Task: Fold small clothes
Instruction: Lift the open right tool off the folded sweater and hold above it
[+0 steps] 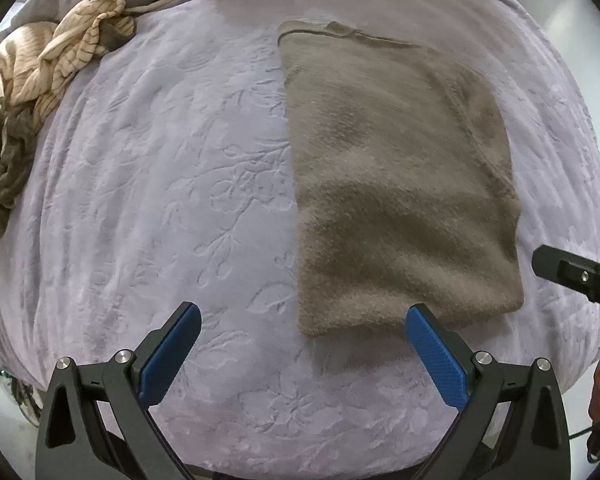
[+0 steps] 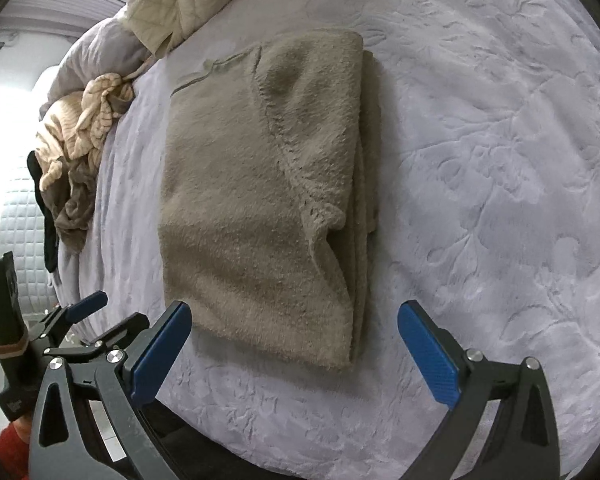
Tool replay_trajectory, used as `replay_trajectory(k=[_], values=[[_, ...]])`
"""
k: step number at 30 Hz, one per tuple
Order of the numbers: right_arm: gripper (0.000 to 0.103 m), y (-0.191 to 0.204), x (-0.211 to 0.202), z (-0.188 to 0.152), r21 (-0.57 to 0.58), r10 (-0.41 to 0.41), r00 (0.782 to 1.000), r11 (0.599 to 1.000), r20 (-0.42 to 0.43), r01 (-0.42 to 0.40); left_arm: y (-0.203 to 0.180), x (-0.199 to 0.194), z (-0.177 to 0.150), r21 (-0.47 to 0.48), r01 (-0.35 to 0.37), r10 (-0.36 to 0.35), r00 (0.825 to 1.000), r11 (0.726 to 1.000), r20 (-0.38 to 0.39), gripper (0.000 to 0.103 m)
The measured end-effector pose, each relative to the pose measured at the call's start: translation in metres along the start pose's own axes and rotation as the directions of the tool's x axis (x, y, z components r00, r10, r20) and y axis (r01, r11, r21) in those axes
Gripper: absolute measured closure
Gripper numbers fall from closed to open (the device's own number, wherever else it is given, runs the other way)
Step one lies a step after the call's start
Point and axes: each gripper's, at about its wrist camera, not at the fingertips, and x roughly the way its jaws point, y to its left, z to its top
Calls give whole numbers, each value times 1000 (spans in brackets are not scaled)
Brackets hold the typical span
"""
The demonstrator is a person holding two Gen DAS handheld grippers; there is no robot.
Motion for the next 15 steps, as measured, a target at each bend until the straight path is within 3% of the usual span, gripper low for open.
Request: replay_trajectory(k=[10,15], values=[[0,-5,11,18,8,-4,1000,1000,-11,4,12,18,13,-28,5,-6,1000,1000,-30,0],[0,-12,4,39,14,34,999,999,28,-34,18,29,23,-56,9,-11,999,998,-37,0]])
